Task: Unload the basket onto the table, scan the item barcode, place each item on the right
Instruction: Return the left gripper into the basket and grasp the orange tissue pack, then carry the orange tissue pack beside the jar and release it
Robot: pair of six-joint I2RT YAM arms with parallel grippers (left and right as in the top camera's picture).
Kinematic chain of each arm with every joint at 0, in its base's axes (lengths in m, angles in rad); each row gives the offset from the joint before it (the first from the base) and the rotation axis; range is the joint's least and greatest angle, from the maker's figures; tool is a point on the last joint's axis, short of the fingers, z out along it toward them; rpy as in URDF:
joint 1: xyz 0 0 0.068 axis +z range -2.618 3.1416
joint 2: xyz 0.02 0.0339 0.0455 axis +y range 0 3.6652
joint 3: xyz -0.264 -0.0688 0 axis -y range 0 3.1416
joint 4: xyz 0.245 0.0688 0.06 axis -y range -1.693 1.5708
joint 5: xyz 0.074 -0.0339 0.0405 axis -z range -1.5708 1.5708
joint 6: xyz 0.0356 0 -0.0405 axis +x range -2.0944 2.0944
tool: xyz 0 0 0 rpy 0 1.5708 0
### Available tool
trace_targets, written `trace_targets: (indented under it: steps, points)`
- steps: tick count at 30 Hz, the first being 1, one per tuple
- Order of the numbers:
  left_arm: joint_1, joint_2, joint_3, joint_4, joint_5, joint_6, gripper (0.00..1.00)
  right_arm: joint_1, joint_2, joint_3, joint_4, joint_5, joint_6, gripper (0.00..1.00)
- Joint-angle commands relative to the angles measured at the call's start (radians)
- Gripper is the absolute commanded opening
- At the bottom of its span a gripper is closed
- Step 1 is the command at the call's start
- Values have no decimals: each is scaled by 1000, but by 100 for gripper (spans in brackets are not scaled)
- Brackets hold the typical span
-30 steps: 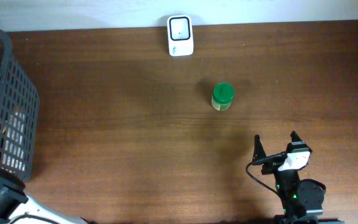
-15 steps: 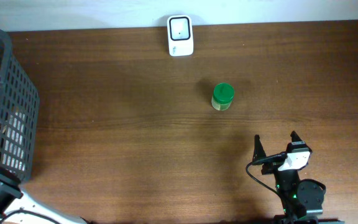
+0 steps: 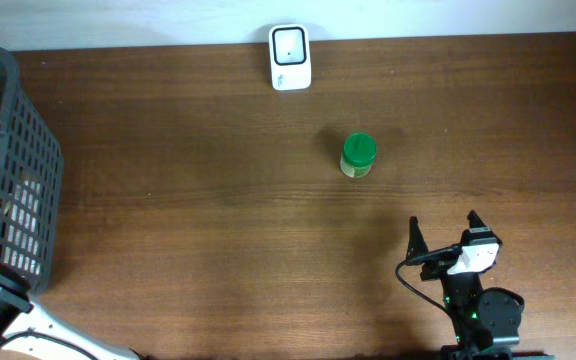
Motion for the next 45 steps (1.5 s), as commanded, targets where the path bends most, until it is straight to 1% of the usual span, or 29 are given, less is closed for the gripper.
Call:
trace_targets:
  steps: [1,4,8,11,12,14,15,17,21,22,24,26,29,31,32,36,39,41,43,45]
  points:
    - [0,37,9,-36,31,5,0,6,-7,-7,-2,5,4,98]
    - [-3,16,63,-95,59,4,0,6,-7,-7,-2,5,4,98]
    - [-22,-64,158,-122,71,-45,0,6,-7,-7,-2,5,4,98]
    - [-45,-153,264,-119,168,-100,0,6,-7,-7,-2,5,4,98]
    - [-58,-186,307,-115,224,-116,0,6,-7,-7,-2,5,4,98]
    - [-81,-230,365,-107,309,-119,0,6,-7,-7,-2,5,4,98]
    - [-130,-297,443,-108,384,-119,0,6,-7,-7,-2,5,4,98]
    - [-183,-357,480,-114,416,-119,0,6,-7,-7,-2,5,4,98]
    - [-346,-482,486,-160,423,-110,0,6,-7,-7,-2,5,4,98]
    - [-413,-501,486,-191,423,-85,0,6,-7,-7,-2,5,4,98]
    - [-589,-507,477,-274,422,-35,0,6,-7,-7,-2,5,4,98]
    - [-689,-502,443,-303,404,-24,0,6,-7,-7,-2,5,4,98]
    - [-879,-488,313,-301,323,-24,0,6,-7,-7,-2,5,4,98]
    - [-990,-473,186,-260,302,-25,0,6,-7,-7,-2,5,4,98]
    - [-1022,-467,138,-239,302,-26,0,6,-7,-7,-2,5,4,98]
    - [-1166,-428,-127,-64,302,-68,0,6,-7,-7,-2,5,4,98]
    - [-1231,-393,-281,74,303,-187,0,6,-7,-7,-2,5,4,99]
    - [-1278,-359,-378,175,302,-308,0,6,-7,-7,-2,5,4,98]
    - [-1320,-325,-446,259,304,-395,0,6,-7,-7,-2,5,4,98]
    - [-1360,-288,-477,312,306,-418,0,6,-7,-7,-2,5,4,98]
